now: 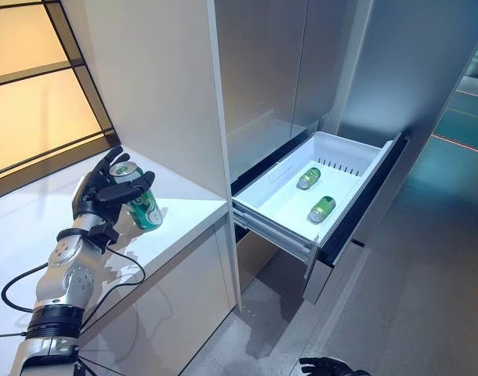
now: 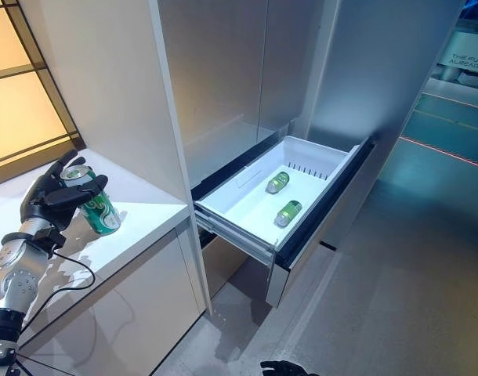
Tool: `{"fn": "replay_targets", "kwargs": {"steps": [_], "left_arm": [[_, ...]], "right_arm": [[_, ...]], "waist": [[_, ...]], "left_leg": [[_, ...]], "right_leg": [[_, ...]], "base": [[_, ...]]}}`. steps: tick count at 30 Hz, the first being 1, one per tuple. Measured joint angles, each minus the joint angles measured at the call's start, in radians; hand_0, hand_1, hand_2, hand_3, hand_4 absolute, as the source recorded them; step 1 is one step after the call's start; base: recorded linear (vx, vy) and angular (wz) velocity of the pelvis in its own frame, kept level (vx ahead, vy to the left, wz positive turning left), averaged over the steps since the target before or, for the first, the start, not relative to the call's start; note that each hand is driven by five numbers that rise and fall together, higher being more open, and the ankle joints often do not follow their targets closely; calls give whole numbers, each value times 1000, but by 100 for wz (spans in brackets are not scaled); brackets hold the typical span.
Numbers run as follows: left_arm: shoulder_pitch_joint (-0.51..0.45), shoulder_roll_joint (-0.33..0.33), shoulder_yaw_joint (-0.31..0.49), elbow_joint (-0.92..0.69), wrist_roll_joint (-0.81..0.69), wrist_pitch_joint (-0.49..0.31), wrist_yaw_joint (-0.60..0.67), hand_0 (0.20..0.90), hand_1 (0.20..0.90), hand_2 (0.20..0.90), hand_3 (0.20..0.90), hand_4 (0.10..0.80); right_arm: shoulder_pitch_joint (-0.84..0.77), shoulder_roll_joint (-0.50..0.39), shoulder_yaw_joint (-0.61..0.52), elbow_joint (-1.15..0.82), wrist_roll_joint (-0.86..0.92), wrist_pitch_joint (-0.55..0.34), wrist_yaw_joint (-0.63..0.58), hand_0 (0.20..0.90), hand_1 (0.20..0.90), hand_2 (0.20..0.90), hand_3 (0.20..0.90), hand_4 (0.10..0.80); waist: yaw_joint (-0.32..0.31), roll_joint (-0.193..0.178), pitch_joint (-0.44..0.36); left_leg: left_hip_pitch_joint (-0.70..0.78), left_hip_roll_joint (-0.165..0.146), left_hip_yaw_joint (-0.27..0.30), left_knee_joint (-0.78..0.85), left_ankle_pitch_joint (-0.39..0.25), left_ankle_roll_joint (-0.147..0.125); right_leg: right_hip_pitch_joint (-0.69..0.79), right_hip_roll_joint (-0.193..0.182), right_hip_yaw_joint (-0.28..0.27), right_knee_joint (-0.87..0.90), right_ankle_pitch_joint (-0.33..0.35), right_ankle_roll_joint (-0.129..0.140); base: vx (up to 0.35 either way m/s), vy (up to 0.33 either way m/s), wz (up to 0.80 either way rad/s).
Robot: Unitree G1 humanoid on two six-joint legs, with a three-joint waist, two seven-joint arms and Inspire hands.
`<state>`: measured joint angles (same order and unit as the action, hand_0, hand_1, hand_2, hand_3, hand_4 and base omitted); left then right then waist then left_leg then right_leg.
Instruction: Put drinks into fridge and close the fridge
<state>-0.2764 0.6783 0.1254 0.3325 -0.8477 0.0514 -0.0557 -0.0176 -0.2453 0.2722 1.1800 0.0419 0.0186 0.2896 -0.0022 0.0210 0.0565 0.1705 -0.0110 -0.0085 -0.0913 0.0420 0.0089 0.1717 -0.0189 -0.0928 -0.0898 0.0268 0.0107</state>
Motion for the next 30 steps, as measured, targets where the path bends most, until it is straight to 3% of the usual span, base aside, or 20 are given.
{"fn": "replay_targets", "kwargs": {"steps": [18,19,22,23,25,30], "left_arm": [[-2,18,0,0,23,4,-4,900,900,900,900,800],[-2,19,0,0,24,4,-4,622,622,622,576,476],[-2,19,0,0,24,4,-5,528,528,528,466,366],[-2,19,0,0,24,4,-5,418,418,418,337,237],[-3,20,0,0,36,5,-2,300,300,300,200,100],[-3,20,-1,2,38,9,-2,300,300,300,200,100]], "right_arm": [[-1,0,0,5,2,-6,0,900,900,900,900,800],[-1,0,0,5,3,-6,0,900,900,900,900,800],[-1,0,0,7,6,-7,0,900,900,900,900,800],[-1,0,0,7,6,-7,0,900,900,900,900,800],[-1,0,0,9,7,-7,0,900,900,900,900,800],[-2,1,0,12,9,-7,0,900,900,900,900,800]], "waist": [[-1,0,0],[-1,0,0],[-1,0,0],[-1,0,0],[-2,0,0],[-1,0,0]], "left_leg": [[0,0,0,0,0,0],[0,0,0,0,0,0],[0,0,0,0,0,0],[0,0,0,0,0,0],[0,0,0,0,0,0],[-1,0,0,0,0,0]], "right_leg": [[0,0,0,0,0,0],[0,0,0,0,0,0],[0,0,0,0,0,0],[0,0,0,0,0,0],[0,0,0,0,0,0],[-1,0,0,0,0,0]], "base": [[0,0,0],[0,0,0],[0,0,0],[0,0,0],[0,0,0],[0,0,0]]}}
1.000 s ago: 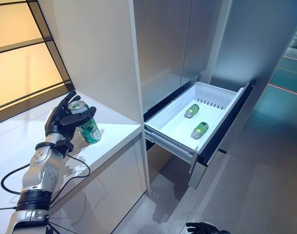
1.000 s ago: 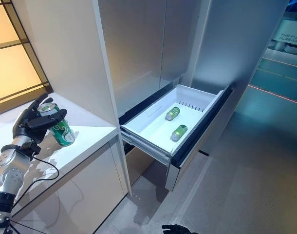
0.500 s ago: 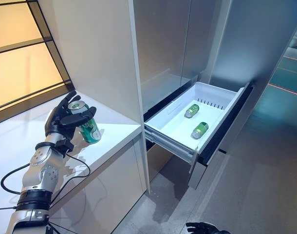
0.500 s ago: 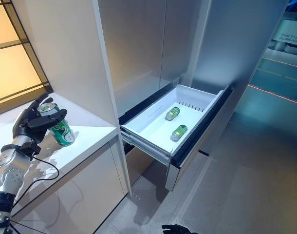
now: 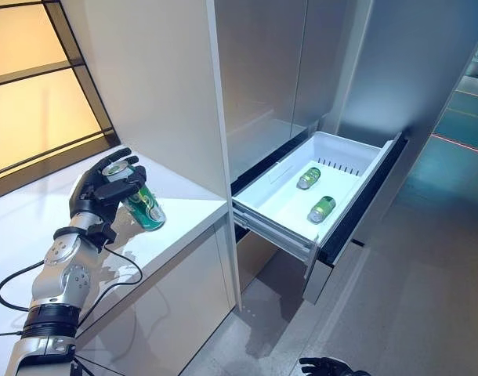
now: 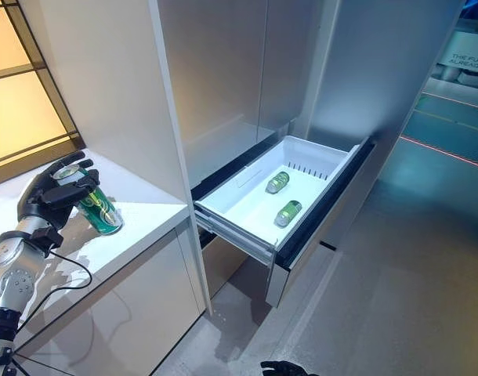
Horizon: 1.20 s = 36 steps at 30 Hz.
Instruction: Put drinks into fridge and close the fridge
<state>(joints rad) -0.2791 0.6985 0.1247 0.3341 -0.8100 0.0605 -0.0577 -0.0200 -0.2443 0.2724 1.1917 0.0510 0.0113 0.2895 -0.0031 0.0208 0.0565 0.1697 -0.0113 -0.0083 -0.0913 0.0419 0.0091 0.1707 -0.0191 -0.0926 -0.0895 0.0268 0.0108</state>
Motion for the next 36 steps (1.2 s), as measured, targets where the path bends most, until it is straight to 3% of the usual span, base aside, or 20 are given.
{"fn": "replay_targets", "kwargs": {"steps": [12,18,23,31,36], "left_arm": [[-20,18,-40,0,42,3,0,300,300,300,200,100],[-20,16,-46,-3,-22,3,1,300,300,300,200,100],[-20,9,-68,-116,-106,2,-7,300,300,300,200,100],[-20,-12,-154,-420,-166,-16,-183,300,300,300,200,100],[-12,-30,-232,-561,-165,-29,-342,300,300,300,200,100]], "right_arm": [[0,1,1,1,1,-2,0,900,900,900,900,800],[29,-7,12,-62,82,-17,-1,900,900,900,900,800],[112,-25,26,-372,167,4,-6,900,900,900,900,800],[139,-38,40,-876,191,27,16,900,900,900,900,800],[91,-143,28,-1178,278,104,49,900,900,900,900,800]], "waist": [[-3,-1,0],[-1,-4,1],[-4,-19,31],[-41,-21,43],[-55,0,56]], "left_leg": [[1,0,1,0,0,0],[0,0,1,0,0,0],[-1,1,4,0,0,0],[-13,-1,23,6,-1,4],[-9,0,42,3,-4,5]], "right_leg": [[0,0,1,1,0,0],[0,0,1,5,0,0],[-3,1,5,5,3,-1],[-21,0,23,5,12,6],[-25,2,45,5,17,8]], "base": [[0,0,0],[0,0,0],[-50,-5,-2],[-51,-7,-7],[-59,-1,-12]]}}
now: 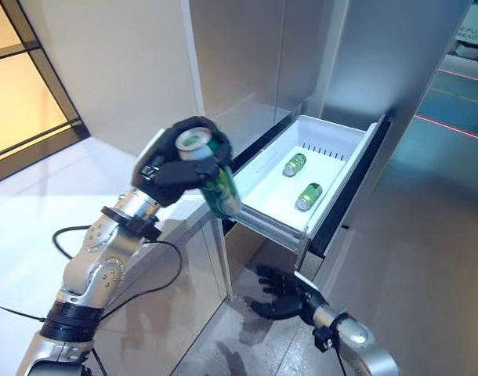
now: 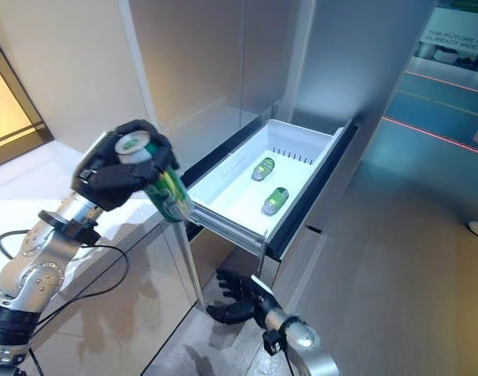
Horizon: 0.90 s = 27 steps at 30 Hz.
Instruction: Put drinks into fridge and close the fridge
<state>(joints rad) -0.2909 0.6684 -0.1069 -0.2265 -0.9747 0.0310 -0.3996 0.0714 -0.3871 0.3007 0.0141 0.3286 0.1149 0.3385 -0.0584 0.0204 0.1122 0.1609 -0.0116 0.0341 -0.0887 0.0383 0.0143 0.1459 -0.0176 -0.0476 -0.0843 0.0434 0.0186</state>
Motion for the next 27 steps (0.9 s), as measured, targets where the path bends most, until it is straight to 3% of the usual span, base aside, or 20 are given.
{"fn": "replay_targets", "kwargs": {"steps": [5,9,20,27], "left_arm": [[17,0,-4,-30,0,0,-98,300,300,300,200,100],[18,1,-7,-30,0,0,-118,300,300,300,200,100],[12,8,-114,-31,8,26,-99,300,300,300,200,100],[11,6,-144,-31,9,35,-76,300,300,300,200,100]], "right_arm": [[-74,-85,-35,-116,119,28,0,900,900,900,900,800],[-117,-95,-34,-155,189,40,-2,900,900,900,900,800],[-189,-132,72,-201,383,161,-19,900,900,900,900,800],[-219,-163,122,-227,412,172,-18,900,900,900,900,800]], "waist": [[-1,7,2],[2,9,4],[8,10,4],[12,10,4]], "left_leg": [[-4,4,12,1,2,-3],[-5,4,14,2,2,-3],[-6,3,14,4,1,-2],[-6,2,14,4,1,-2]], "right_leg": [[-11,5,12,0,2,1],[-13,5,15,0,2,0],[-13,4,14,0,4,-2],[-13,3,15,0,3,-1]], "base": [[-35,3,-9],[0,0,0],[0,0,0],[5,0,0]]}}
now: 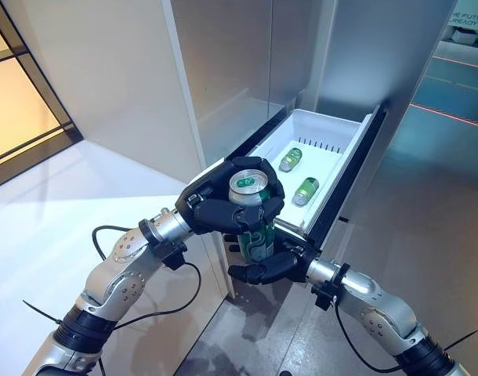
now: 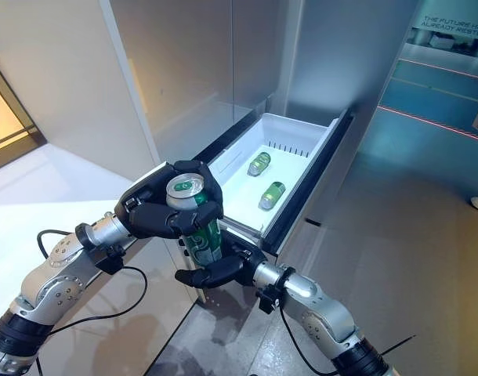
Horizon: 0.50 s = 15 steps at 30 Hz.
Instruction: Put drinks into fridge and close the fridge
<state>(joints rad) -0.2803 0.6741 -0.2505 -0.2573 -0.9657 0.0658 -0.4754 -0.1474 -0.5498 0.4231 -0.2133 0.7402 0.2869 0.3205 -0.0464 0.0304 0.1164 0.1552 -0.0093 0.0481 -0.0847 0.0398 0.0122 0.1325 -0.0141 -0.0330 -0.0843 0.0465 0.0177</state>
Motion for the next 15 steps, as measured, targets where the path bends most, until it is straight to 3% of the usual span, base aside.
{"fn": "replay_targets", "kwargs": {"steps": [15], "left_arm": [[0,1,-16,0,20,13,25,300,300,300,200,100]], "right_arm": [[-8,-8,17,0,58,40,-46,900,900,900,900,800]], "waist": [[18,0,0]], "left_leg": [[0,-1,0,0,0,0]], "right_leg": [[1,0,-1,0,0,0]], "base": [[5,0,0]]}}
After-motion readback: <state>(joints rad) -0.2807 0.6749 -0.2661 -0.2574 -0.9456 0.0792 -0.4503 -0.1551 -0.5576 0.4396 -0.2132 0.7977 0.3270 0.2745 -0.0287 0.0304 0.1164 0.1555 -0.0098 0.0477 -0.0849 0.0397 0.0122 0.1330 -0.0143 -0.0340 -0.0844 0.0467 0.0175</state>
